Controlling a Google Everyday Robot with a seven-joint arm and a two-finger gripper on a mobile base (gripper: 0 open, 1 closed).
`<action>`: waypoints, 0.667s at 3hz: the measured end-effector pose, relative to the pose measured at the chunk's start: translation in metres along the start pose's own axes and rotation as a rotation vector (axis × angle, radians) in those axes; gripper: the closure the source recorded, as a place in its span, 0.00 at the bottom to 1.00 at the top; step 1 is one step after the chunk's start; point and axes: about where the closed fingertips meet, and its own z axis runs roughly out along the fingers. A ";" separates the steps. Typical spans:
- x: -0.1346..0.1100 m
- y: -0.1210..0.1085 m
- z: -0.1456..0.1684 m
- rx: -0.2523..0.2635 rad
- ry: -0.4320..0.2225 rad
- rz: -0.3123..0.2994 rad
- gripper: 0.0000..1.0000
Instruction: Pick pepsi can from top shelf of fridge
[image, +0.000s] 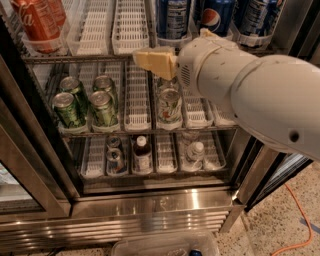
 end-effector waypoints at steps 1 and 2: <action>-0.005 -0.002 0.006 0.016 -0.024 0.005 0.13; -0.011 0.003 0.016 0.017 -0.052 0.015 0.10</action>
Offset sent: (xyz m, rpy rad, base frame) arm 0.0245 0.0170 0.0065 0.0668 -0.0607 -0.0149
